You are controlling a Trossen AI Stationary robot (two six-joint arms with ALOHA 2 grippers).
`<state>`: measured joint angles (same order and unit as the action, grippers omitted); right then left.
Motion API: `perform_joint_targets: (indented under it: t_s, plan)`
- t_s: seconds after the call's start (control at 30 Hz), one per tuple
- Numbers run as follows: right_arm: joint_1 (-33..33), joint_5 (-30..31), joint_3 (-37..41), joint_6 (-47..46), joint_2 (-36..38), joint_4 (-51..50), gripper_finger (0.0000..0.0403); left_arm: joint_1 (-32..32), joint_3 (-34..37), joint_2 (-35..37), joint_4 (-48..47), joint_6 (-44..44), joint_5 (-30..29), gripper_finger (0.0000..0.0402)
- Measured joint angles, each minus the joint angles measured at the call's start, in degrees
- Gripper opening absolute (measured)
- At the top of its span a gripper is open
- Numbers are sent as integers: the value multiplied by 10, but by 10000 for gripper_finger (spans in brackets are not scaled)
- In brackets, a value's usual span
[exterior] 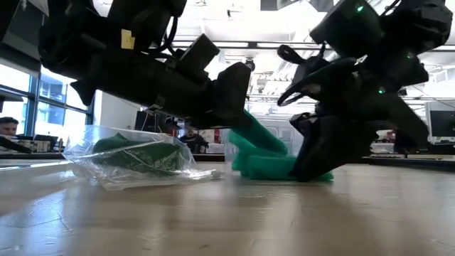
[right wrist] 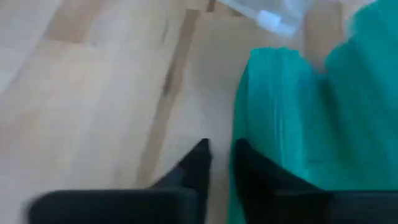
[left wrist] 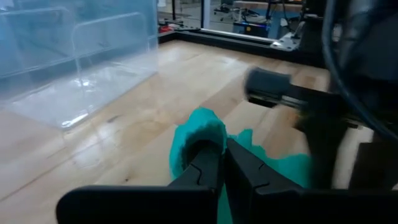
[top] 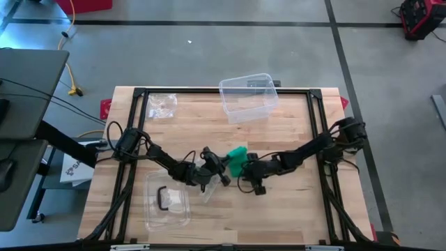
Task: Roll bandage
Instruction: Roll the blue bandage
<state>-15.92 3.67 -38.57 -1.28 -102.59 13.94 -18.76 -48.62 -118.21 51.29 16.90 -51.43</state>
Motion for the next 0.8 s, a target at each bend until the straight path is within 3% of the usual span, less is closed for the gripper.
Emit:
perform_joint_targets:
  t_s: [0.07, 0.13, 0.3, 0.37, 0.6, 0.8]
  plan:
    - [-19, 5, 0, -19, 13, -12, 20, 0, 0, 0, 0, 0, -11, 4]
    - [-50, -1, 1, -50, 34, -45, 12, 0, 0, 0, 0, -2, -16, 4]
    - [-149, -155, 3, -153, 91, -83, 2, 0, 0, 0, 0, -5, -18, 4]
    - [-194, -178, 3, -190, 103, -58, 5, 0, 0, 0, 1, -4, -18, 4]
    - [-300, -47, 3, -255, 93, -9, 9, -3, 0, 1, 11, 5, 14, 4]
    - [-287, 89, 3, -205, 93, -35, 34, -8, 0, 1, 14, 5, 16, 4]
